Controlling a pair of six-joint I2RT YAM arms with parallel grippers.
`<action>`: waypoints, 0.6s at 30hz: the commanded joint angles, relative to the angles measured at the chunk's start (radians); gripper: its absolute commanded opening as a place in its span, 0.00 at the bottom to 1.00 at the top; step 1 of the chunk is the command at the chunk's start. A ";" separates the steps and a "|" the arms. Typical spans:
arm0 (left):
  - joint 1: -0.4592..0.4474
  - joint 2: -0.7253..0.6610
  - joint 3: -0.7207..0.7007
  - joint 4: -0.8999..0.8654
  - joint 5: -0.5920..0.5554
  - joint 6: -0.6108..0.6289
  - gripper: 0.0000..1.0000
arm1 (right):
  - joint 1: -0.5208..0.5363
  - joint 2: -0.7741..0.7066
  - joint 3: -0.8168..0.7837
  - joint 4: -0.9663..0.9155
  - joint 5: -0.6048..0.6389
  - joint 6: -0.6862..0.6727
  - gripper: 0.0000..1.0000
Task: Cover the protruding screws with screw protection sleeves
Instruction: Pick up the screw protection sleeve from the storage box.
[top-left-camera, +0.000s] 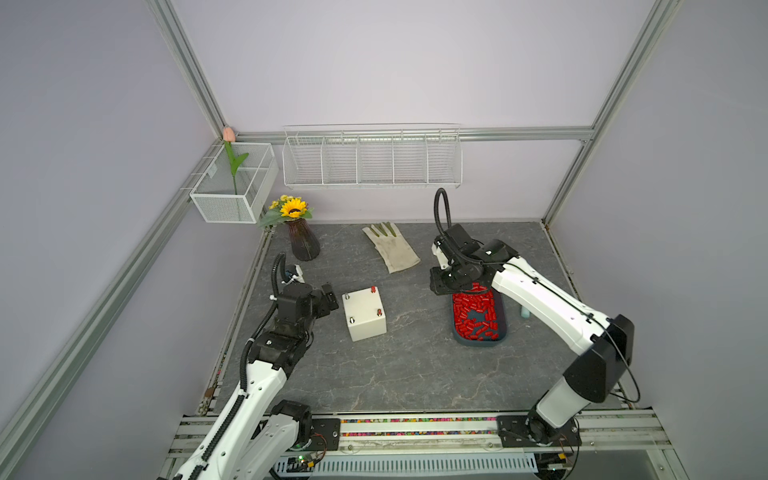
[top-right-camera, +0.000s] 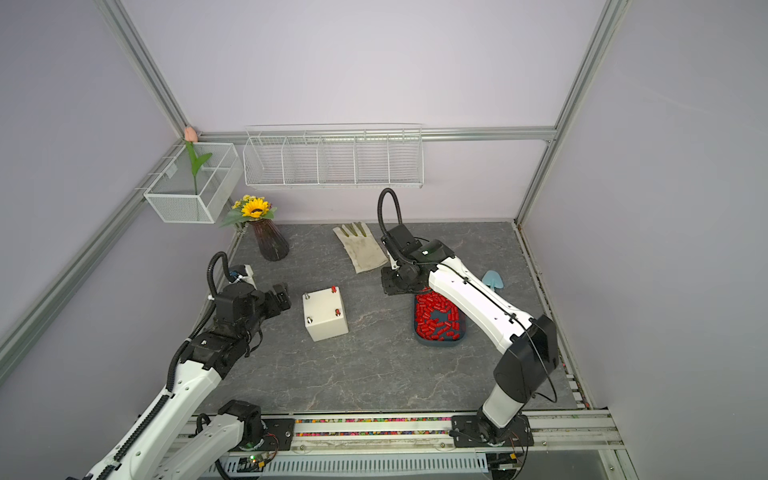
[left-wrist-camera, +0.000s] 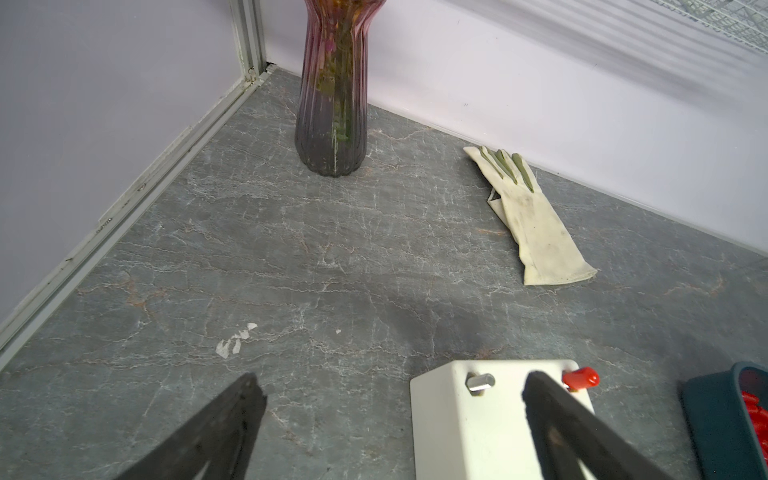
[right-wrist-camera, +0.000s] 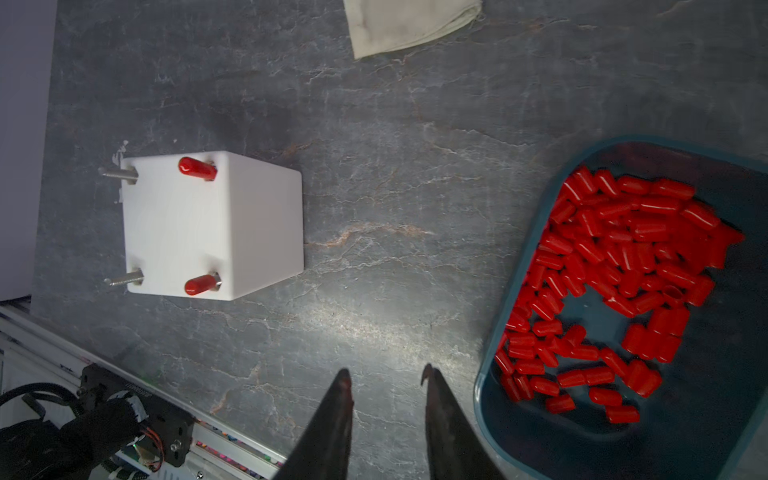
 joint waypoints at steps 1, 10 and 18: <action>0.002 0.023 0.043 0.016 0.019 -0.020 0.99 | -0.046 -0.080 -0.097 0.003 0.045 0.029 0.34; -0.023 0.115 0.055 0.059 0.010 -0.033 0.99 | -0.175 -0.169 -0.275 -0.062 0.075 0.053 0.32; -0.052 0.162 0.083 0.062 -0.021 -0.029 0.99 | -0.254 -0.148 -0.362 0.009 0.015 0.063 0.30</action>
